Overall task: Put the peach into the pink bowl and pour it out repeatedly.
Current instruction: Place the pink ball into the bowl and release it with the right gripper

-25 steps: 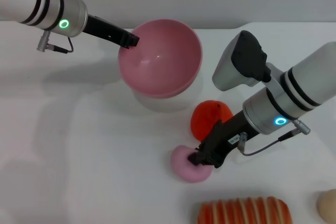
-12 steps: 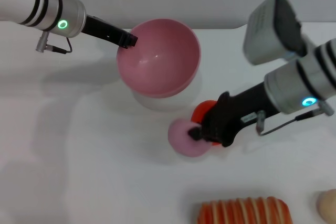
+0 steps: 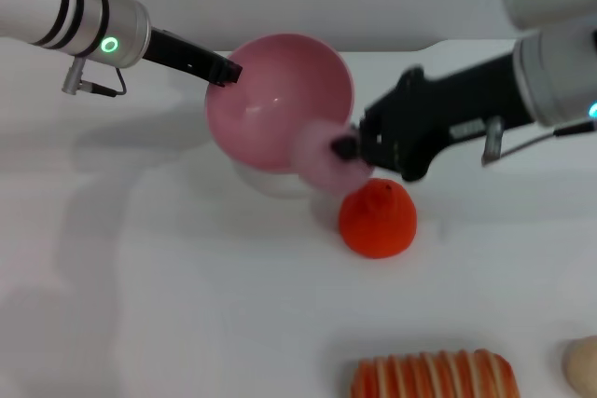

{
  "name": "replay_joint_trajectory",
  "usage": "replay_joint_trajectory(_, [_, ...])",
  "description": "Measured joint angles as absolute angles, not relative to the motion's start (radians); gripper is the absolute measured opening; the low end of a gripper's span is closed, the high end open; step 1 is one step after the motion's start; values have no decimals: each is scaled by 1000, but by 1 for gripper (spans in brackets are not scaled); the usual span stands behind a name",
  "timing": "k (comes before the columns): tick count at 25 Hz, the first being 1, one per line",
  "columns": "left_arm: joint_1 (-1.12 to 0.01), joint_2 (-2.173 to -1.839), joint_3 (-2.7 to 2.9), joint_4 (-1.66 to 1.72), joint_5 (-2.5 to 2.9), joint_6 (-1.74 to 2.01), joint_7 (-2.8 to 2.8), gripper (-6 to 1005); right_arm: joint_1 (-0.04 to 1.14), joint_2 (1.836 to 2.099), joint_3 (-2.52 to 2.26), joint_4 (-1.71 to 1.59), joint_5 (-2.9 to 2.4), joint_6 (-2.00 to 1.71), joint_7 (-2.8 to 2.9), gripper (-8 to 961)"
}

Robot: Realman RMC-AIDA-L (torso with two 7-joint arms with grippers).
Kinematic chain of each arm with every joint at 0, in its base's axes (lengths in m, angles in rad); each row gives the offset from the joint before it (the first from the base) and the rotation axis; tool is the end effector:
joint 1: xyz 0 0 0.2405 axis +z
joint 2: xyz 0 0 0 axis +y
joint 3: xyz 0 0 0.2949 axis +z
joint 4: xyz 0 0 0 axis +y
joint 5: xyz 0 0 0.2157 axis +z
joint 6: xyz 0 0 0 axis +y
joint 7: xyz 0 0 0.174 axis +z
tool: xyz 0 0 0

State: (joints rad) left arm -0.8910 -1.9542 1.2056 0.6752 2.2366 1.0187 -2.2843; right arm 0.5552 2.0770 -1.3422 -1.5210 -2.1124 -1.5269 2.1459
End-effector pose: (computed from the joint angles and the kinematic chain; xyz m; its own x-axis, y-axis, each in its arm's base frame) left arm -0.2096 0.5045 -0.0419 0.7666 0.6166 0.1791 0.6242 -0.6504 -0.4328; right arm 0.1246 0.3675 -0.0348 0.9807 -0.1654 -0.1048 -0.1830 -0.9645 -0.1905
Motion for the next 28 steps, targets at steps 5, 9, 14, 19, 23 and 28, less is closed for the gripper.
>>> replay_joint_trajectory(5, [-889,-1963,1205,677,2237,1025,-2284,37,558,2077,-1289,-1564,-2061,-1456,2141,99])
replay_joint_trajectory(9, [-888,-1976,1206,684,2237,1025,-2283,37,563,2076,-1329,-1499,-2065,-1300,2140,113])
replay_joint_trajectory(14, [-898,-1979,1211,685,2237,1028,-2283,37,599,2073,-1344,-1377,-2064,-1192,2140,130])
replay_joint_trajectory(19, [-900,-1979,1214,686,2237,1025,-2283,37,618,2073,-1351,-1316,-2062,-1141,2128,148])
replay_joint_trajectory(23, [-901,-1979,1215,686,2237,1022,-2282,37,620,2074,-1353,-1306,-2057,-1122,2119,204])
replay_joint_trajectory(28, [-902,-1980,1210,686,2237,1024,-2273,37,612,2075,-1350,-1306,-2052,-1107,2115,327])
